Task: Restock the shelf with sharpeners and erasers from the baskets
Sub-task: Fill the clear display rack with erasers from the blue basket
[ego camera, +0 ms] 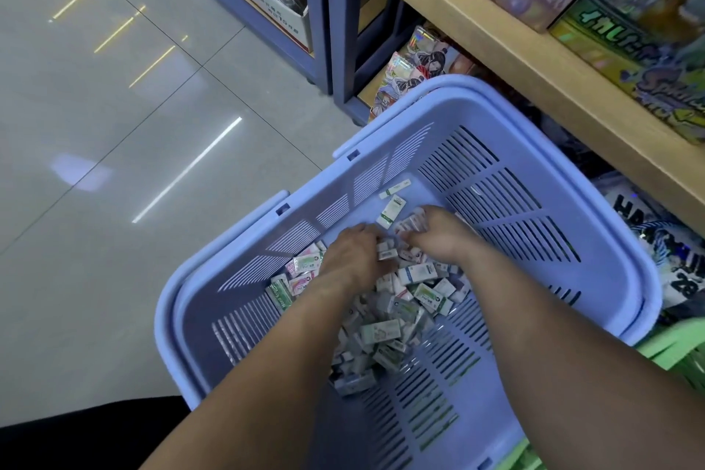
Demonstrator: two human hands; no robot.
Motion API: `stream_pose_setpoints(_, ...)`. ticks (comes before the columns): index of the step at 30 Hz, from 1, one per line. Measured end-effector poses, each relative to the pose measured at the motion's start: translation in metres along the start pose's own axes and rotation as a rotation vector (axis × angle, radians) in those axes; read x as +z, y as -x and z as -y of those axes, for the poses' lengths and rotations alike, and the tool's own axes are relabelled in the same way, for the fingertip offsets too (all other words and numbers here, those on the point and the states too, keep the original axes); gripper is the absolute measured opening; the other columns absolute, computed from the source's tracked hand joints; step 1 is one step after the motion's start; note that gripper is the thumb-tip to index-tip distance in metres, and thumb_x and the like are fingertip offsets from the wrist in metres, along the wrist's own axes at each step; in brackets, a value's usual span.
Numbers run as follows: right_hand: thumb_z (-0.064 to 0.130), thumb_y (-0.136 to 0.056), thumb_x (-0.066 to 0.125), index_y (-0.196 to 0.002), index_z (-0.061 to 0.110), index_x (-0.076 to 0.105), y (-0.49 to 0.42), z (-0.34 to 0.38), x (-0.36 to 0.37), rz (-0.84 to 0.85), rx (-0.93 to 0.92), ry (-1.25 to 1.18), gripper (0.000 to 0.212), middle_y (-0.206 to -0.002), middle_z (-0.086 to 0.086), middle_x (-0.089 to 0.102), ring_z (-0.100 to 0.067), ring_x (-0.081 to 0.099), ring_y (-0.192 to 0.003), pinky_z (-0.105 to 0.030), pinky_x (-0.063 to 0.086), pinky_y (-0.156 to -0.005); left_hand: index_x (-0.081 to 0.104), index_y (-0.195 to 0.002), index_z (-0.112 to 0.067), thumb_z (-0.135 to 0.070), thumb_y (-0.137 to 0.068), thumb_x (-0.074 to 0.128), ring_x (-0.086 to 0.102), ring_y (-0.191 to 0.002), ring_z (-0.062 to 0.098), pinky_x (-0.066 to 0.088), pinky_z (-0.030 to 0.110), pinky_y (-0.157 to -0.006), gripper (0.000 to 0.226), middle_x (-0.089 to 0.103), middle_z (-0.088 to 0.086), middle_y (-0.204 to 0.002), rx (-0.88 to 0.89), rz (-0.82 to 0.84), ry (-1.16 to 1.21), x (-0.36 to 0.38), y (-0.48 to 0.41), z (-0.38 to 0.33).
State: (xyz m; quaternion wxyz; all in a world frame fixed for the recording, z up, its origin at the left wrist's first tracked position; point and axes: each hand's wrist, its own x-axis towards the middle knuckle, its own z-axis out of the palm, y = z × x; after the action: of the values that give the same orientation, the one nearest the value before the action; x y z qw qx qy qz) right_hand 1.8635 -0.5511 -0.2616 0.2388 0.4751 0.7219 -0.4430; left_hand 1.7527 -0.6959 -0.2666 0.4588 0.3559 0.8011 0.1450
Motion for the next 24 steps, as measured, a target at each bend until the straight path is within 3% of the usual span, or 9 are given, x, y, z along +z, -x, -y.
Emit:
stream_pose_setpoints(2,0.036,-0.093,0.07,-0.138,0.013,0.053,0.002,0.004,-0.001,-0.012,-0.012,-0.068,0.053,-0.13,-0.005,0.063,-0.029,0.059,-0.121,-0.035,0.048,-0.093,0.054,-0.12,-0.033,-0.053,-0.085,0.074,0.065,-0.102,0.024,0.054,0.041,-0.088,0.045,0.065,-0.002,-0.114,-0.086,-0.023,0.145,-0.001,0.0,-0.003)
stream_pose_setpoints(5,0.026,-0.092,0.072,-0.112,0.018,0.068,0.004,0.011,-0.006,-0.064,-0.032,-0.236,0.022,-0.103,-0.003,0.072,-0.025,0.068,-0.098,-0.042,0.057,-0.088,0.048,-0.122,-0.03,-0.068,-0.082,0.069,0.07,-0.096,0.021,0.057,0.046,-0.089,0.059,0.07,-0.002,-0.11,-0.198,-0.054,0.506,-0.005,-0.001,-0.01)
stream_pose_setpoints(7,0.022,-0.092,0.072,-0.101,0.022,0.071,0.008,0.018,-0.007,-0.08,-0.017,-0.387,0.009,-0.097,-0.003,0.074,-0.024,0.07,-0.094,-0.046,0.058,-0.089,0.05,-0.124,-0.028,-0.069,-0.084,0.067,0.071,-0.097,0.022,0.058,0.048,-0.09,0.06,0.072,0.0,-0.109,-0.223,-0.051,0.66,-0.006,-0.001,-0.014)
stream_pose_setpoints(9,0.018,-0.093,0.071,-0.096,0.018,0.073,0.01,0.021,-0.005,-0.051,0.025,-0.542,0.004,-0.098,-0.007,0.076,-0.027,0.072,-0.095,-0.05,0.059,-0.089,0.056,-0.123,-0.019,-0.053,-0.094,0.066,0.073,-0.097,0.027,0.058,0.05,-0.092,0.045,0.074,0.009,-0.109,-0.238,-0.039,0.835,-0.005,-0.003,-0.016)
stream_pose_setpoints(13,0.008,-0.095,0.067,-0.109,0.012,0.068,0.016,0.024,-0.003,0.103,0.073,-0.673,0.014,-0.114,-0.009,0.072,-0.025,0.069,-0.106,-0.039,0.061,-0.085,0.058,-0.128,-0.009,-0.024,-0.099,0.066,0.072,-0.107,0.024,0.059,0.042,-0.094,0.033,0.073,0.007,-0.118,-0.296,0.033,1.175,-0.003,-0.003,-0.017)
stream_pose_setpoints(16,0.001,-0.098,0.058,-0.11,0.016,0.065,0.02,0.029,-0.004,0.133,0.063,-0.716,0.021,-0.119,-0.008,0.07,-0.024,0.067,-0.111,-0.043,0.057,-0.095,0.058,-0.126,-0.012,-0.019,-0.093,0.074,0.072,-0.105,0.021,0.059,0.042,-0.095,0.037,0.074,0.005,-0.117,-0.303,0.027,1.24,-0.003,-0.003,-0.016)
stream_pose_setpoints(19,-0.001,-0.099,0.054,-0.1,0.023,0.065,0.027,0.032,-0.005,0.125,0.047,-0.708,0.027,-0.116,-0.007,0.07,-0.025,0.066,-0.112,-0.044,0.055,-0.099,0.059,-0.127,-0.011,-0.019,-0.088,0.079,0.073,-0.104,0.022,0.059,0.044,-0.094,0.044,0.074,0.007,-0.116,-0.289,0.024,1.248,-0.004,-0.002,-0.016)
stream_pose_setpoints(24,0.004,-0.089,0.074,-0.095,0.02,0.069,0.049,0.037,-0.02,-0.007,0.015,-0.621,0.018,-0.102,-0.007,0.075,-0.028,0.071,-0.101,-0.041,0.061,-0.088,0.06,-0.116,-0.014,-0.011,-0.084,0.082,0.072,-0.103,0.025,0.058,0.046,-0.095,0.039,0.076,0.007,-0.109,-0.246,0.003,1.228,-0.012,0.01,-0.03)
